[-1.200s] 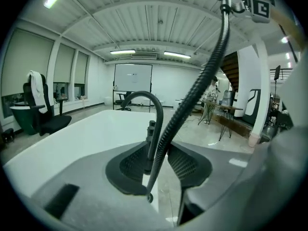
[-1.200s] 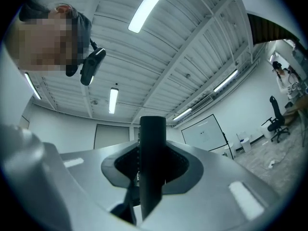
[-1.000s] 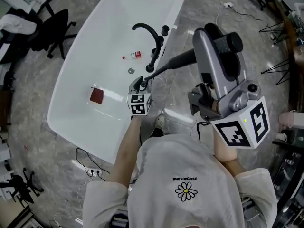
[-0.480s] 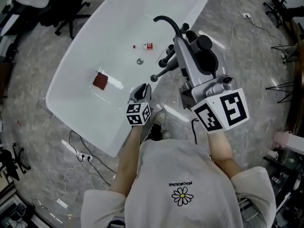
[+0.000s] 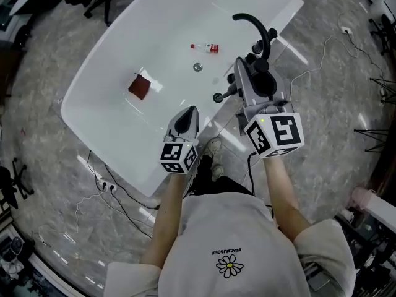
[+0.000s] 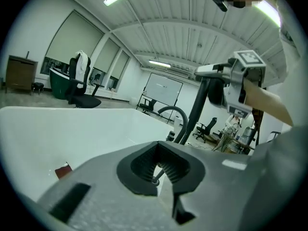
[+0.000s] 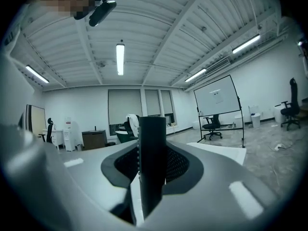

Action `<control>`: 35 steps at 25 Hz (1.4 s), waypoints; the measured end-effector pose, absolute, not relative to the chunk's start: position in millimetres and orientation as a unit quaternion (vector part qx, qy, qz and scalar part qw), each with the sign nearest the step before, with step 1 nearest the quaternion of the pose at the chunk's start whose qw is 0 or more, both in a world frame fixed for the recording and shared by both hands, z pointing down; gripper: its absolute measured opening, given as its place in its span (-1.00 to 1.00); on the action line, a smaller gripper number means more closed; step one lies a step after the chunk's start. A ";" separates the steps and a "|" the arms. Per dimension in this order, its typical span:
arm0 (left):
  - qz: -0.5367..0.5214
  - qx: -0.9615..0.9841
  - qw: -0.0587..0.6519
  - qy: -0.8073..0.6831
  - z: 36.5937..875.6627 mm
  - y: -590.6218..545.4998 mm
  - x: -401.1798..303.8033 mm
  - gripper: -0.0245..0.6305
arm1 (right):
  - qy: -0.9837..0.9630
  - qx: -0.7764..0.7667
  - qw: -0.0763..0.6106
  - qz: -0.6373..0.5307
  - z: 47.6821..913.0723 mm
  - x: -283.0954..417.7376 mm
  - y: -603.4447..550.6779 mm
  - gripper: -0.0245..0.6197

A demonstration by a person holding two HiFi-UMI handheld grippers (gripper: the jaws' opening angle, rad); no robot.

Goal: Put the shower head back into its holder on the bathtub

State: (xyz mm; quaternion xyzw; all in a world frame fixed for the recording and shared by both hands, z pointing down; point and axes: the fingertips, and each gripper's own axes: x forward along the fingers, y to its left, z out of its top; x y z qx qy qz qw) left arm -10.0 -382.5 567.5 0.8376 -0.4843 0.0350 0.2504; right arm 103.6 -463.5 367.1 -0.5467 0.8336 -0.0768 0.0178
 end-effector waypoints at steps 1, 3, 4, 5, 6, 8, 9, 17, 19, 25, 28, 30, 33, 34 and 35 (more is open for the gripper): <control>0.030 0.837 0.249 -0.487 565.8 -385.7 -12.0 -0.93 | 0.834 -0.546 0.010 -0.075 376.7 100.9 -468.4 -0.58; 0.021 0.834 0.249 -0.492 565.2 -393.7 -16.9 -0.93 | 0.836 -0.544 -0.004 -0.078 398.7 95.8 -477.7 -0.58; 0.016 0.831 0.251 -0.496 566.1 -397.6 -19.1 -0.93 | 0.836 -0.543 -0.012 -0.083 411.8 93.6 -481.3 -0.58; 0.013 0.829 0.253 -0.498 567.6 -400.7 -20.6 -0.93 | 0.835 -0.542 -0.021 -0.089 426.1 91.7 -484.0 -0.58; 0.012 0.827 0.256 -0.500 569.5 -403.1 -21.6 -0.93 | 0.834 -0.542 -0.030 -0.096 441.2 89.7 -485.7 -0.58; 0.013 0.824 0.261 -0.502 574.1 -405.8 -23.3 -0.93 | 0.832 -0.541 -0.049 -0.111 471.2 85.3 -487.4 -0.58; 0.014 0.823 0.265 -0.503 576.6 -406.4 -23.9 -0.93 | 0.831 -0.541 -0.059 -0.118 485.3 83.5 -488.1 -0.58; 0.026 0.815 0.288 -0.502 601.6 -405.2 -38.6 -0.93 | 0.815 -0.541 -0.131 -0.161 571.0 73.9 -485.5 -0.59; 0.028 0.813 0.292 -0.503 605.9 -404.4 -41.7 -0.93 | 0.810 -0.539 -0.149 -0.175 590.1 72.7 -480.7 -0.58; 0.036 0.811 0.299 -0.501 612.6 -398.3 -39.2 -0.93 | 0.811 -0.506 -0.223 -0.189 644.3 63.3 -456.9 -0.58; 0.031 0.807 0.299 -0.508 611.7 -400.8 -43.3 -0.93 | 0.812 -0.501 -0.222 -0.199 646.6 59.5 -462.7 -0.56; 0.026 0.805 0.298 -0.512 609.6 -402.5 -46.8 -0.93 | 0.812 -0.494 -0.215 -0.224 650.8 56.6 -466.3 -0.54; 0.015 0.806 0.292 -0.515 602.1 -409.8 -49.8 -0.93 | 0.813 -0.489 -0.213 -0.232 648.6 54.1 -473.2 -0.34; 0.009 0.806 0.290 -0.516 598.3 -412.6 -51.1 -0.93 | 0.815 -0.491 -0.210 -0.227 642.1 53.7 -475.6 -0.32; 0.002 0.806 0.287 -0.518 593.4 -415.0 -52.2 -0.93 | 0.816 -0.493 -0.204 -0.222 632.7 53.5 -477.2 -0.31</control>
